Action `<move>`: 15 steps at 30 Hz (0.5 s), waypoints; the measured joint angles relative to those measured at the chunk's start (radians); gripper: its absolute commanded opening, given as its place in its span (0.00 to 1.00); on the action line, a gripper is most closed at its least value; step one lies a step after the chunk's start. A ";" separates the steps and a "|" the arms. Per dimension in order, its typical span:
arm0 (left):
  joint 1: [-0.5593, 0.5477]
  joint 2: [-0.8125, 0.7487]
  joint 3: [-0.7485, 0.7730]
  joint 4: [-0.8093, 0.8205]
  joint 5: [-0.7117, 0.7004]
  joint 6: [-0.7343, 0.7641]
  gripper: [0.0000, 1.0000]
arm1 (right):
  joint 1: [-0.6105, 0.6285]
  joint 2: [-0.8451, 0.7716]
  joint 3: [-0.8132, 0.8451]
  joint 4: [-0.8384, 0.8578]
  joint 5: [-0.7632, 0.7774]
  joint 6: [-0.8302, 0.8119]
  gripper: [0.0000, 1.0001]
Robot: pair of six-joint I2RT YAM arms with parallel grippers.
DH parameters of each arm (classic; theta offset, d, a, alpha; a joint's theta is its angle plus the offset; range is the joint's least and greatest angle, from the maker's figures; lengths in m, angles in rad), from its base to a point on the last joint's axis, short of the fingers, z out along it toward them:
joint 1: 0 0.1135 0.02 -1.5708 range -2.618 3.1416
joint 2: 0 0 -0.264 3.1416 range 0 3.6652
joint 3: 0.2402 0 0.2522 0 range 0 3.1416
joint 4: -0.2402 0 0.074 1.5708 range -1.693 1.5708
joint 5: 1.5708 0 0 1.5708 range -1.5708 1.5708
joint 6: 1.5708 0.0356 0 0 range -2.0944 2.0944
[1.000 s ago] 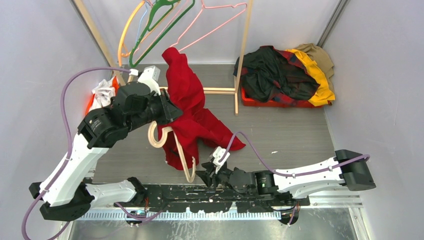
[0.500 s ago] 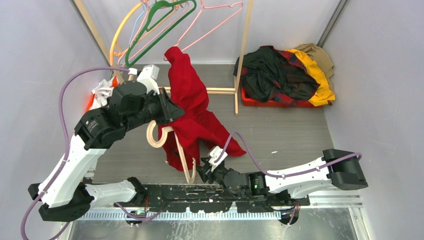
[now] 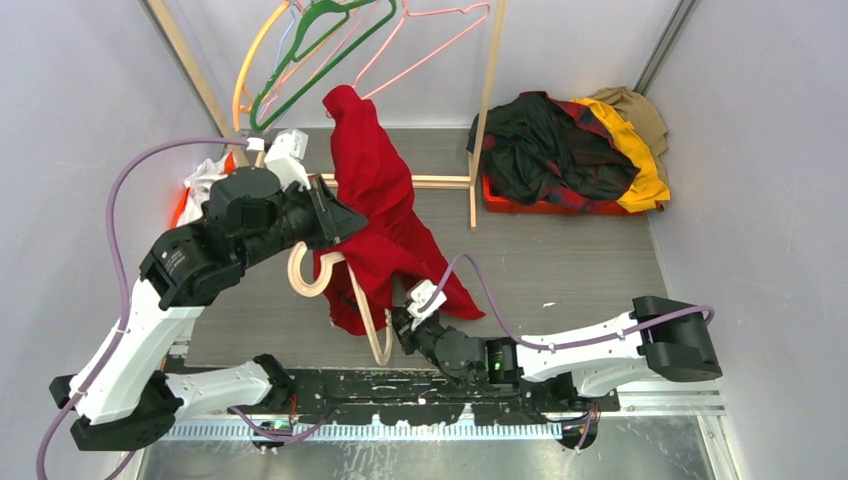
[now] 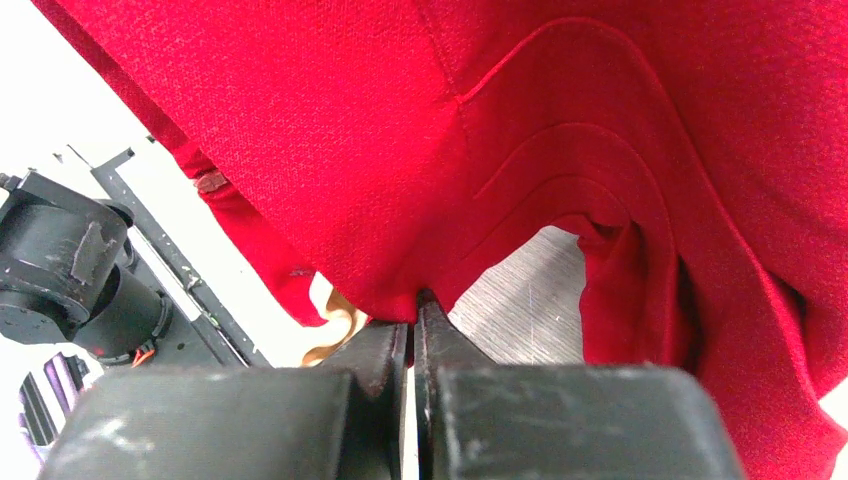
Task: Place the skirt on the hanger
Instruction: Hang the skirt on the hanger.
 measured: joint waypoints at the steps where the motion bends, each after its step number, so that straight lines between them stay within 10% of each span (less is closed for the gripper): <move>1: 0.000 -0.003 -0.007 0.008 0.000 -0.001 0.00 | -0.001 -0.002 0.000 -0.003 0.000 0.000 0.01; 15: -0.001 -0.031 -0.153 0.182 -0.126 0.016 0.00 | 0.016 -0.213 0.071 -0.409 -0.142 0.107 0.01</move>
